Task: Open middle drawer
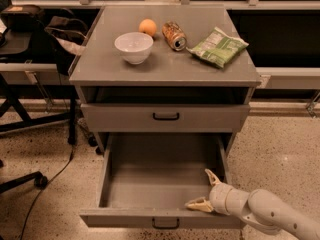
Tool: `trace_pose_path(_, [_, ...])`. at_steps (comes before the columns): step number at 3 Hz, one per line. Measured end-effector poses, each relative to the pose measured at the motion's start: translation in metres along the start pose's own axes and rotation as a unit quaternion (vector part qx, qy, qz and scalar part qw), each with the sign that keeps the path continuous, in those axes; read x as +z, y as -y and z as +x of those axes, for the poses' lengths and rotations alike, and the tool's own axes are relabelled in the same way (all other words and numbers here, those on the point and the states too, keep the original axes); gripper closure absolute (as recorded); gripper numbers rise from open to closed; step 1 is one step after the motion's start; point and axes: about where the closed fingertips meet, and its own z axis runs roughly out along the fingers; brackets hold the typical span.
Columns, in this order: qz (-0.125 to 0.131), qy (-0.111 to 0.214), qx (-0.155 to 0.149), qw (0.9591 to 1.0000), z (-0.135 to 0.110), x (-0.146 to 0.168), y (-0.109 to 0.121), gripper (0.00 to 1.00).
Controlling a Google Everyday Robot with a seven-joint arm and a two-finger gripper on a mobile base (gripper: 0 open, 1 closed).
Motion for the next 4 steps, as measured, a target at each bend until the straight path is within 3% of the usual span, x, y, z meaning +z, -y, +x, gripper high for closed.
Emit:
trace_pose_path(1, [0.000,0.015,0.015,0.9998,0.006,-0.015,-0.017,0.00])
trace_pose_path(2, [0.007,0.034,0.018,0.9992,-0.003,-0.029,-0.026,0.00])
trace_pose_path(3, [0.028,0.060,-0.017,0.9977,-0.053,-0.054,-0.026,0.00])
trace_pose_path(4, [0.038,0.070,-0.029,0.9963,-0.081,-0.060,-0.019,0.00])
